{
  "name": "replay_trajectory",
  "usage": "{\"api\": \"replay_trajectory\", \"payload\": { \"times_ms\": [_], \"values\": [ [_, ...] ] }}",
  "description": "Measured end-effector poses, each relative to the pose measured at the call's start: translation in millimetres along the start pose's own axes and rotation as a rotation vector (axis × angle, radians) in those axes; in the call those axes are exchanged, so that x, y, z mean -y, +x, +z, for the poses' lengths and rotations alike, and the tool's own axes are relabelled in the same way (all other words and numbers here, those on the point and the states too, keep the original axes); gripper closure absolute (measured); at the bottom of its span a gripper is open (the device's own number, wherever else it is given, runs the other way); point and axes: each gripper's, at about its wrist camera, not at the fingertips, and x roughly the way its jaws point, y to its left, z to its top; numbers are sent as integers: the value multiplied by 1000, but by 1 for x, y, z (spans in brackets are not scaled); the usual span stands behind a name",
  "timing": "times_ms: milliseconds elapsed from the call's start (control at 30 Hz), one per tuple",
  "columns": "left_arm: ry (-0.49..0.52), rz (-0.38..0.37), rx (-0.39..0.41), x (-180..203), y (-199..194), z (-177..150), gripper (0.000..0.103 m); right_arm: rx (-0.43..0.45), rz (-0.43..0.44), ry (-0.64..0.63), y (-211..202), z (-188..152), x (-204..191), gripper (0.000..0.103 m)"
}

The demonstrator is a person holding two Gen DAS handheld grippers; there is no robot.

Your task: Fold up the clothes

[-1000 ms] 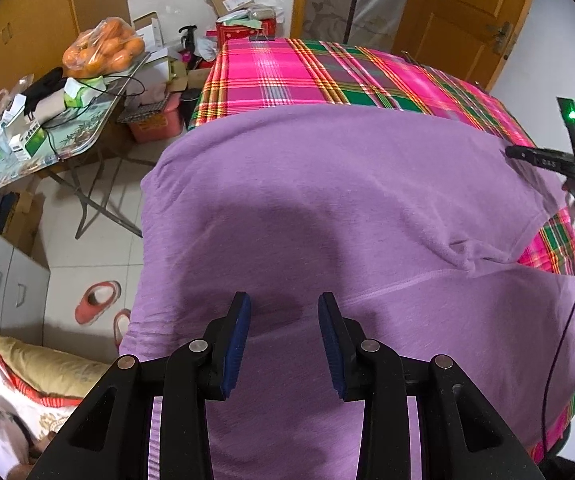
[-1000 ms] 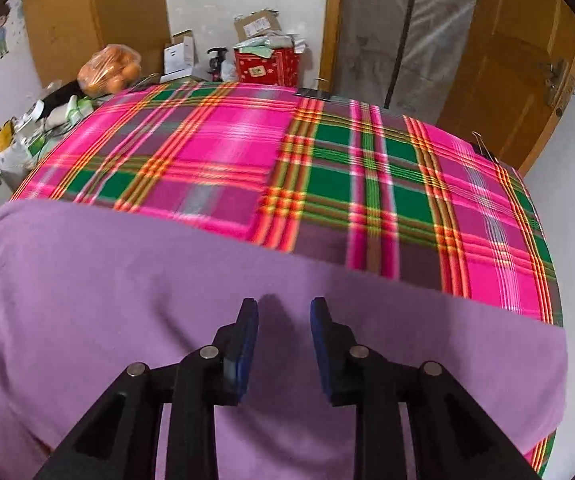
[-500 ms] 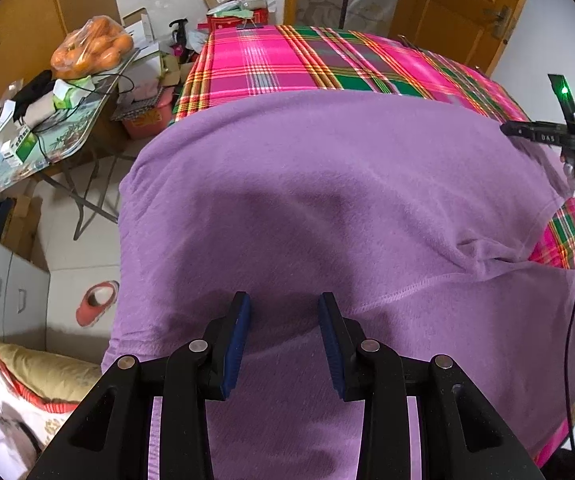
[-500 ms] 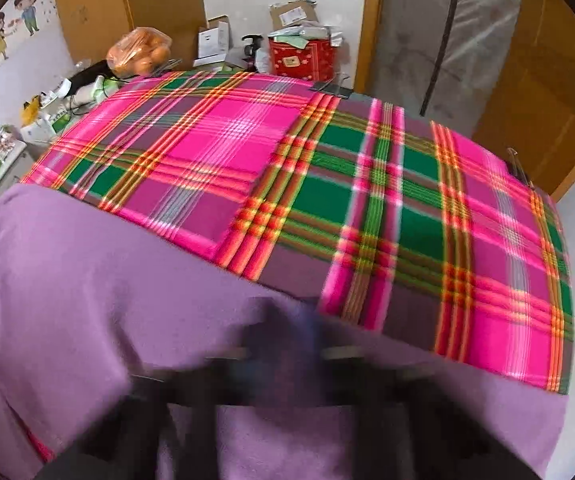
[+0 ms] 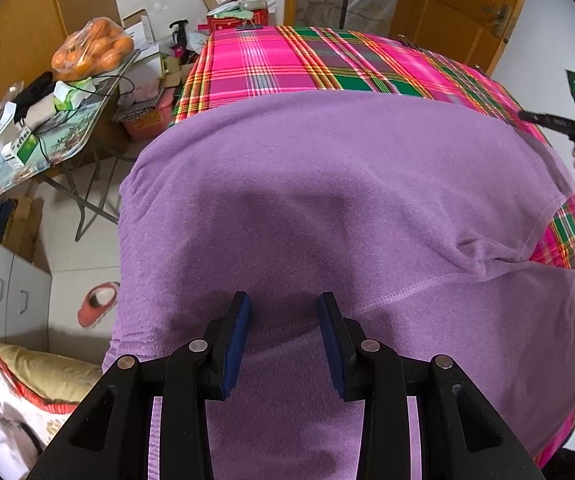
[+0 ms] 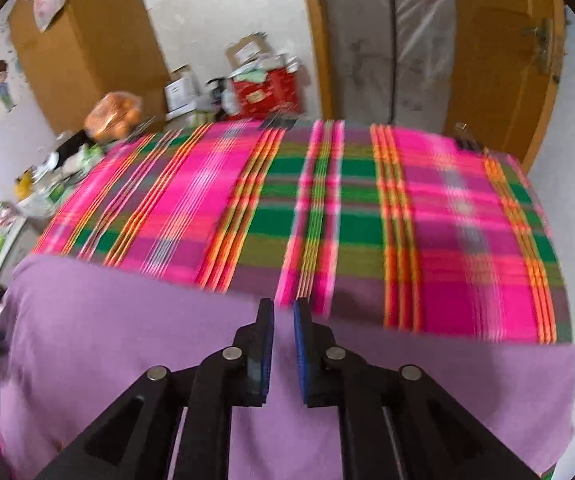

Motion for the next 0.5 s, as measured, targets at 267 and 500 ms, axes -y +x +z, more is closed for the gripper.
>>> {"api": "replay_trajectory", "payload": {
  "times_ms": [267,500],
  "values": [
    [8,3,2,5,-2,-1,65,-32,-203,-1,11,-10,28,89],
    [-5,5,5,3,-3,1,65,32,-60,97,-14,-14,16,88]
  ]
}}
